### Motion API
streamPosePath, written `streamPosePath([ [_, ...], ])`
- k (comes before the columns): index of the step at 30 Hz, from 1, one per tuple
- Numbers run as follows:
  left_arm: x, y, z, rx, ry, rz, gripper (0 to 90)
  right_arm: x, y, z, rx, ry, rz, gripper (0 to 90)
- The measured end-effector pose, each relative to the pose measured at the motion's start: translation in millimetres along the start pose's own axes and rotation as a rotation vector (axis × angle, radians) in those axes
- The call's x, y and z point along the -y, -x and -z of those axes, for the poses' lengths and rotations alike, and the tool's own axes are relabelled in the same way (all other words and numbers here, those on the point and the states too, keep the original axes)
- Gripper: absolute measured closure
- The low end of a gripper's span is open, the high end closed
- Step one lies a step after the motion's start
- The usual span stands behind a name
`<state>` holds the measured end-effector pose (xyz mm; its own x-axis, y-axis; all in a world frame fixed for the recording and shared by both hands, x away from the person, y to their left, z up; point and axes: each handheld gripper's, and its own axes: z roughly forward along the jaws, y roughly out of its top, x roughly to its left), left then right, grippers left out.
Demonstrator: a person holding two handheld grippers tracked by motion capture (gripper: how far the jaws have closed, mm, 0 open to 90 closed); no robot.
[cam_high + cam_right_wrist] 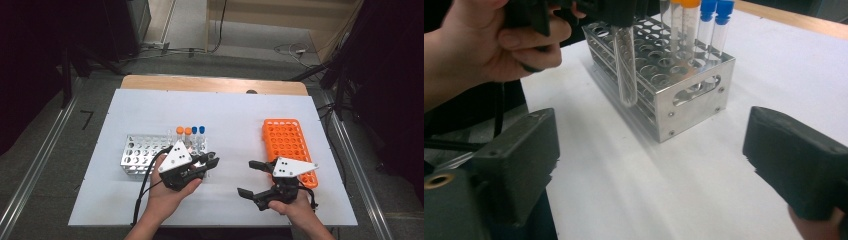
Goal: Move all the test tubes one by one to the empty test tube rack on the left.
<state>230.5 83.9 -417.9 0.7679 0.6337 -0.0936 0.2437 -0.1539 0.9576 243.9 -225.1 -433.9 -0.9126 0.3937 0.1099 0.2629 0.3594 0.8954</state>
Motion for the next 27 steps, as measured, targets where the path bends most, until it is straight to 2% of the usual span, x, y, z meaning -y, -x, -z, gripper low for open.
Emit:
streamPosePath([
  [4, -0.3, -12.6, 8.7, -0.035, 0.010, 0.009, 77.1, 5.4, 8.6, 9.6, 0.086, -0.017, -0.026, 2.3],
  [12, 0.4, -39.0, 28.3, -0.120, 0.037, 0.041, 77.0, 18.3, 24.8, 36.8, 0.171, 0.010, -0.046, 2.2],
  [20, 0.2, -59.5, 44.4, -0.197, 0.048, 0.051, 77.1, 30.2, 39.1, 62.6, 0.223, 0.028, -0.069, 2.2],
  [23, 1.1, -68.1, 48.9, -0.225, 0.045, 0.055, 77.0, 32.8, 46.1, 68.5, 0.241, 0.039, -0.083, 2.3],
  [27, 2.3, -78.7, 53.3, -0.259, 0.053, 0.066, 77.0, 36.5, 52.1, 71.7, 0.241, 0.037, -0.090, 2.3],
])
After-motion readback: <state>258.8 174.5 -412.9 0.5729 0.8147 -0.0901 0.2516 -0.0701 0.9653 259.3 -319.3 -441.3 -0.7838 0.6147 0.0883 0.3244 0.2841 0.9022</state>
